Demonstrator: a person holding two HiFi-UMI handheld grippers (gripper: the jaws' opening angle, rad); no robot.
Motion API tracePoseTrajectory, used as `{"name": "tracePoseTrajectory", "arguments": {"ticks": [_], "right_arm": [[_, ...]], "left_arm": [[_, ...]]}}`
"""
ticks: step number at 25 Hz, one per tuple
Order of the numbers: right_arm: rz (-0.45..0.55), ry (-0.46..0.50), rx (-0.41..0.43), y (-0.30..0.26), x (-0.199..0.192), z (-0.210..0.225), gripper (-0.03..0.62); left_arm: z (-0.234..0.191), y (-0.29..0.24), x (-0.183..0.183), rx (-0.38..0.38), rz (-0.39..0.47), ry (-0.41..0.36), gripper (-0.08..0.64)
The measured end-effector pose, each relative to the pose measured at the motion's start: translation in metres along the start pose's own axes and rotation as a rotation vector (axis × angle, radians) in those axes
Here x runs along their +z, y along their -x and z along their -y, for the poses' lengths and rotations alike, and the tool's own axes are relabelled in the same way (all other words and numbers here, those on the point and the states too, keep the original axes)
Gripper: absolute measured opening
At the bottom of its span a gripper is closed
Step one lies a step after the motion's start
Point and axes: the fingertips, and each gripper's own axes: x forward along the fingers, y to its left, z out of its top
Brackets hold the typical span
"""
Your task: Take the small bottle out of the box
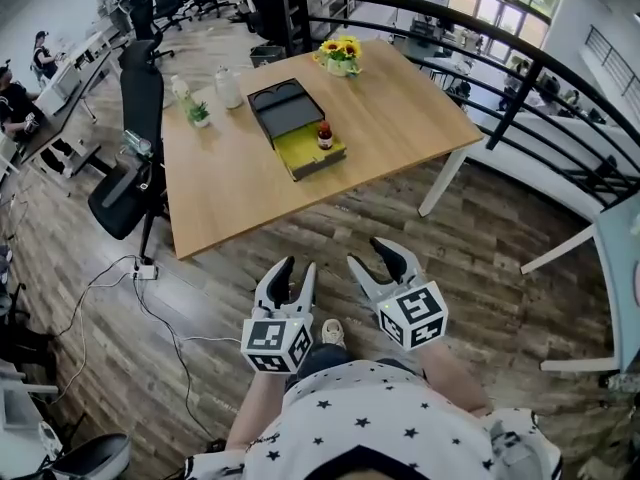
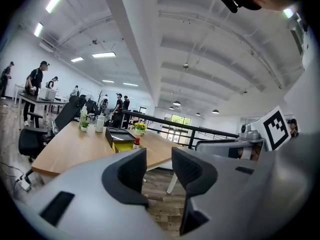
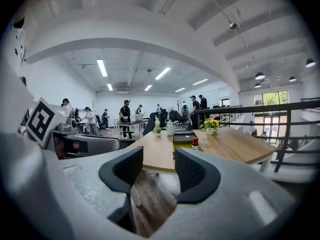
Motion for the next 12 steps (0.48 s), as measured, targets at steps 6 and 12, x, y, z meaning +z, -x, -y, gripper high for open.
{"name": "tracePoseTrajectory", "arguments": {"ticks": [6,12], "right_arm": [[-0.009,0.006,-0.008,-0.05,0.015,0.02,0.208],[-0.018,0.003,-0.016,-0.088,0.019,0.041,0.219]], "left_arm": [[-0.035,-0.042,0.021,-0.023,0.006,0.0,0.164],[-0.062,-0.079,0.029,-0.031,0.005,0.006,0.176]]}}
